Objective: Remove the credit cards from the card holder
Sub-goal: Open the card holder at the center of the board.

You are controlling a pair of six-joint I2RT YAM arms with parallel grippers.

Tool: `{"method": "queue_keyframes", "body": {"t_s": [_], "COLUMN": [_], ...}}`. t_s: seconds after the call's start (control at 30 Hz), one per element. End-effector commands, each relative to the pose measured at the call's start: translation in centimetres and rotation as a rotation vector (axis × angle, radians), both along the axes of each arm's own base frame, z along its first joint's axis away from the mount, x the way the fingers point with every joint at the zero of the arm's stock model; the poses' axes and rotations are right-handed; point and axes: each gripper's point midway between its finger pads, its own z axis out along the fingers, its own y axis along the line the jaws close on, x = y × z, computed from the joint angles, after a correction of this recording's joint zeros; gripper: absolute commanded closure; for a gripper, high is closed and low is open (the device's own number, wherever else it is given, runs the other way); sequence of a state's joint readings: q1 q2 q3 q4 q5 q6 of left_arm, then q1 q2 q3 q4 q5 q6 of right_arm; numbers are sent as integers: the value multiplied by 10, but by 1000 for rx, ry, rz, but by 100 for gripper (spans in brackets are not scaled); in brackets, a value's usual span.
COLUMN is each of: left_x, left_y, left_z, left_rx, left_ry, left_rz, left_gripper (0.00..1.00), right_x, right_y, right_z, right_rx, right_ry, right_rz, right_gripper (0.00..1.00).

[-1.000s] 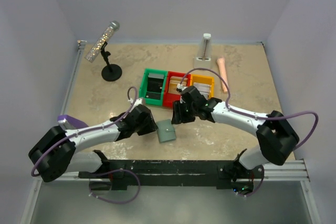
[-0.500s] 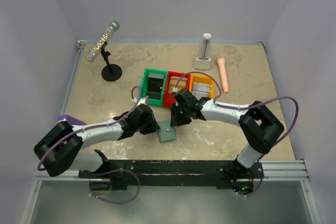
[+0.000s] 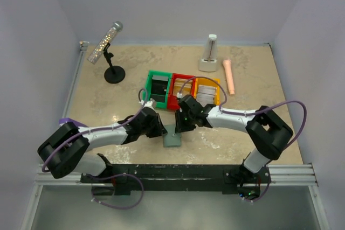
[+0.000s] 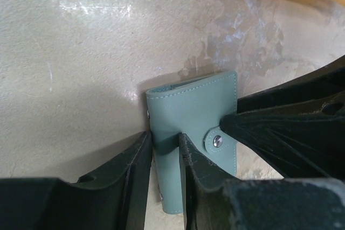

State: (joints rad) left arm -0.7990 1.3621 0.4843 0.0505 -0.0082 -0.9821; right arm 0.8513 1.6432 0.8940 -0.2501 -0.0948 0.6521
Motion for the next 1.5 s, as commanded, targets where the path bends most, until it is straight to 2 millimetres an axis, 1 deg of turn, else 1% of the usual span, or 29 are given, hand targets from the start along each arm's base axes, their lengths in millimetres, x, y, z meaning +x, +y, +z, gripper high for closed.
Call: {"method": "queue_keyframes", "body": {"t_s": [0.0,0.07,0.2,0.4,0.63,0.73,0.77,0.8,0.83,0.87,0.93,1.0,1.03,1.07,1.13,1.17,1.2,1.23,1.3,1.33,1.43,1.47], "left_x": [-18,-21,-26,-30,-26,-22,-18,-17,-13,-15,-13,-11,-11,-11,-11,-11,-11,-11,-11,-10,-9,-8], "left_y": [-6,-12,-22,-29,-26,-14,-7,-4,-2,5,8,10,11,12,16,19,24,27,28,25,21,20], "left_z": [-12,-11,-10,-13,-6,-1,-1,4,9,8,15,23,25,28,31,32,33,35,40,45,54,57], "left_rx": [-20,-43,-70,-100,-87,-27,-1,1,-3,25,30,24,24,25,32,38,47,45,24,-9,-124,-175], "left_ry": [28,30,48,81,57,49,27,9,-14,-7,-29,-48,-54,-62,-70,-71,-70,-77,-107,-133,-174,-194], "left_rz": [-91,-111,-124,-106,-66,-28,0,10,20,28,38,45,47,47,55,71,90,103,96,88,121,142], "left_gripper": [69,69,70,69,68,66,65,64,61,58,50,41,34,27,12,3,0,0,0,0,7,8], "right_x": [-11,-16,-25,-22,-13,-9,-9,-8,-6,-6,-5,-3,-4,-4,-6,-6,-7,-8,-11,-13,-21,-22], "right_y": [-11,-19,-29,-37,-50,-57,-60,-63,-65,-67,-73,-76,-78,-80,-85,-88,-90,-90,-89,-86,-70,-66], "right_z": [-6,-13,-16,-8,0,10,14,18,23,26,34,46,49,55,64,70,75,80,86,88,92,93], "right_rx": [-7,-18,-17,-35,-65,-84,-91,-97,-98,-104,-119,-121,-118,-115,-118,-122,-128,-127,-104,-77,36,73], "right_ry": [-7,1,9,-27,-62,-99,-112,-129,-148,-158,-186,-225,-235,-256,-302,-330,-352,-373,-380,-371,-336,-324], "right_rz": [-13,-21,-34,-42,-49,-47,-45,-45,-41,-41,-39,-28,-22,-19,-5,2,11,27,42,34,38,12], "right_gripper": [69,69,70,68,66,62,60,59,57,55,52,48,45,40,27,18,4,1,1,1,1,1]}}
